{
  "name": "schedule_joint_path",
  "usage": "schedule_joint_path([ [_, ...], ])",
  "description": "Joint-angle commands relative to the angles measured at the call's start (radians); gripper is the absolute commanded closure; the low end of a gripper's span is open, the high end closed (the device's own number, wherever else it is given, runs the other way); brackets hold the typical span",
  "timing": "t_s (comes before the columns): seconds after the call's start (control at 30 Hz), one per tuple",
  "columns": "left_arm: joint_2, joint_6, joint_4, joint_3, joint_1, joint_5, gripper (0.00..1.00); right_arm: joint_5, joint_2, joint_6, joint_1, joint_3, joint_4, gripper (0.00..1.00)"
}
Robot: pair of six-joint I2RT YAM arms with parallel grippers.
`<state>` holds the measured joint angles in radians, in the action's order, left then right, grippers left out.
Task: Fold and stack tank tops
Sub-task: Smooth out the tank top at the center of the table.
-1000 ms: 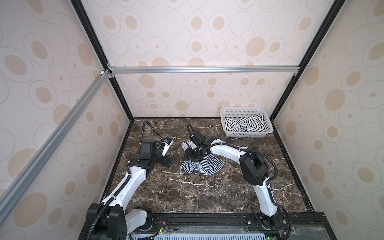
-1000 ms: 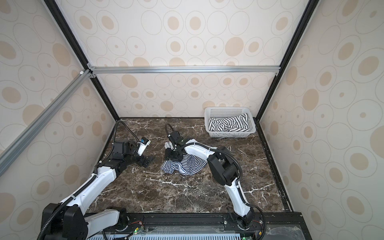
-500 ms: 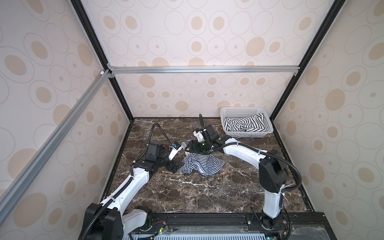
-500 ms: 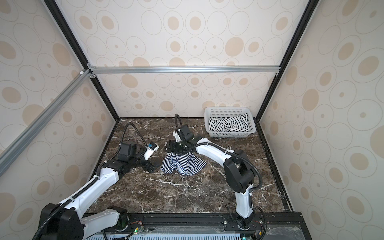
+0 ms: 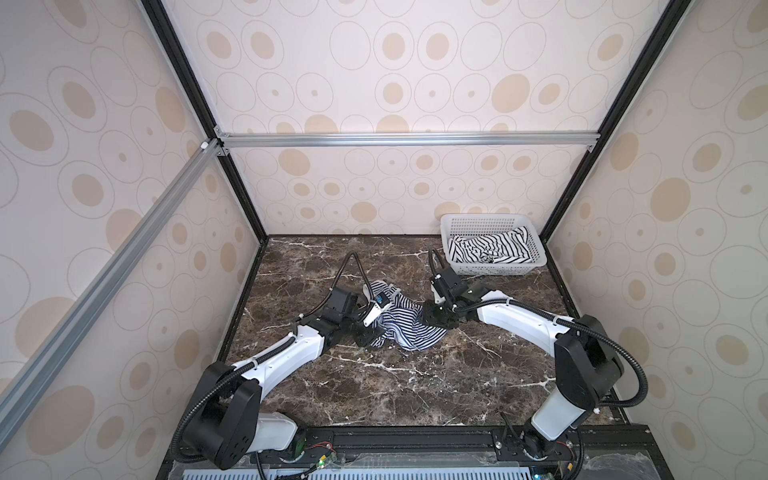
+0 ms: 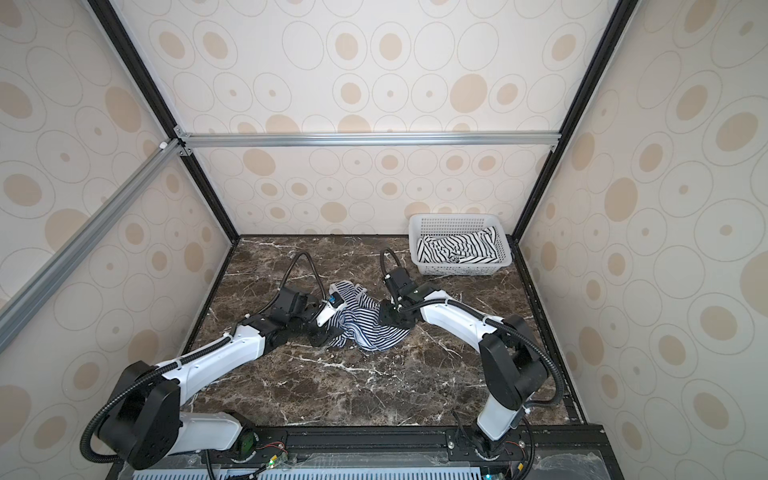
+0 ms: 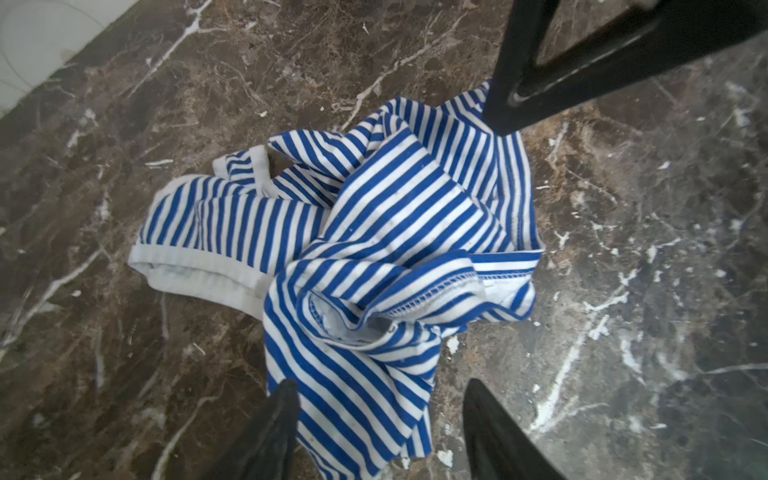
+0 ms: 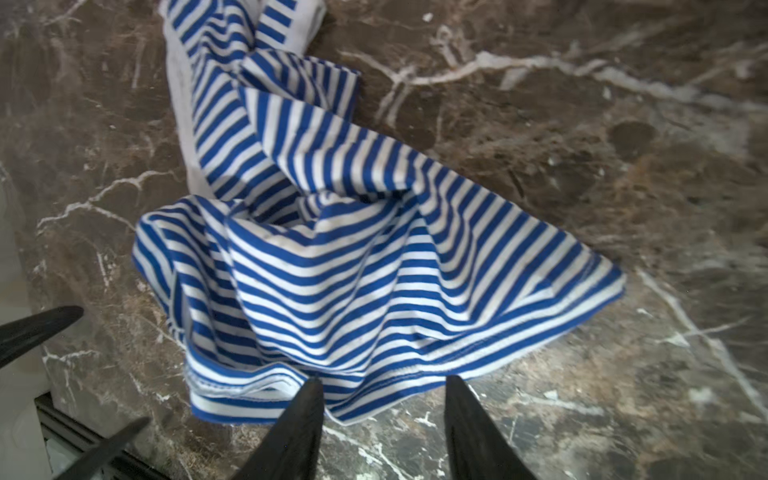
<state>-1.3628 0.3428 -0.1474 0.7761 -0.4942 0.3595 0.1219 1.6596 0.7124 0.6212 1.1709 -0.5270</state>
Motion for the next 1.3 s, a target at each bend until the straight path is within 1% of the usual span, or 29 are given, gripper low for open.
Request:
schedule_joint_path([
  [0.0, -0.061, 0.017, 0.010, 0.089, -0.022, -0.007, 0.54, -0.054, -0.058, 0.007, -0.016, -0.029, -0.026, 0.53],
  [0.07, -0.101, 0.025, -0.024, 0.122, -0.030, 0.005, 0.59, -0.059, -0.070, 0.007, -0.026, -0.043, -0.031, 0.54],
  [0.27, -0.145, 0.038, -0.046, 0.144, -0.046, -0.006, 0.58, -0.068, -0.087, -0.002, -0.063, -0.059, -0.042, 0.54],
  [0.37, -0.139, 0.044, -0.066, 0.145, -0.048, -0.015, 0.55, -0.067, -0.083, -0.007, -0.073, -0.059, -0.044, 0.50],
  [0.6, -0.110, 0.062, -0.071, 0.119, -0.047, -0.018, 0.54, -0.060, -0.040, -0.013, -0.078, -0.049, -0.032, 0.50],
  [0.63, -0.118, 0.064, -0.068, 0.117, -0.047, -0.027, 0.55, -0.058, -0.033, -0.014, -0.078, -0.049, -0.029, 0.50],
  [0.67, -0.127, 0.066, -0.066, 0.117, -0.047, -0.037, 0.58, -0.057, -0.028, -0.014, -0.080, -0.046, -0.027, 0.50],
  [0.7, -0.134, 0.067, -0.063, 0.119, -0.047, -0.045, 0.64, -0.056, -0.022, -0.014, -0.081, -0.045, -0.025, 0.51],
  [0.73, -0.139, 0.065, -0.054, 0.118, -0.047, -0.055, 0.68, -0.055, -0.019, -0.016, -0.084, -0.045, -0.022, 0.52],
  [0.8, -0.144, 0.065, -0.044, 0.116, -0.048, -0.066, 0.68, -0.054, -0.010, -0.017, -0.089, -0.043, -0.018, 0.54],
  [0.9, -0.154, 0.065, -0.043, 0.123, -0.049, -0.067, 0.69, -0.050, 0.010, -0.023, -0.102, -0.040, -0.013, 0.54],
  [1.1, -0.170, 0.073, -0.083, 0.137, -0.052, -0.032, 0.68, -0.058, 0.071, -0.045, -0.113, -0.014, -0.028, 0.49],
  [1.27, -0.178, 0.076, -0.068, 0.122, -0.056, -0.048, 0.66, -0.078, 0.108, -0.055, -0.113, -0.004, -0.034, 0.48],
])
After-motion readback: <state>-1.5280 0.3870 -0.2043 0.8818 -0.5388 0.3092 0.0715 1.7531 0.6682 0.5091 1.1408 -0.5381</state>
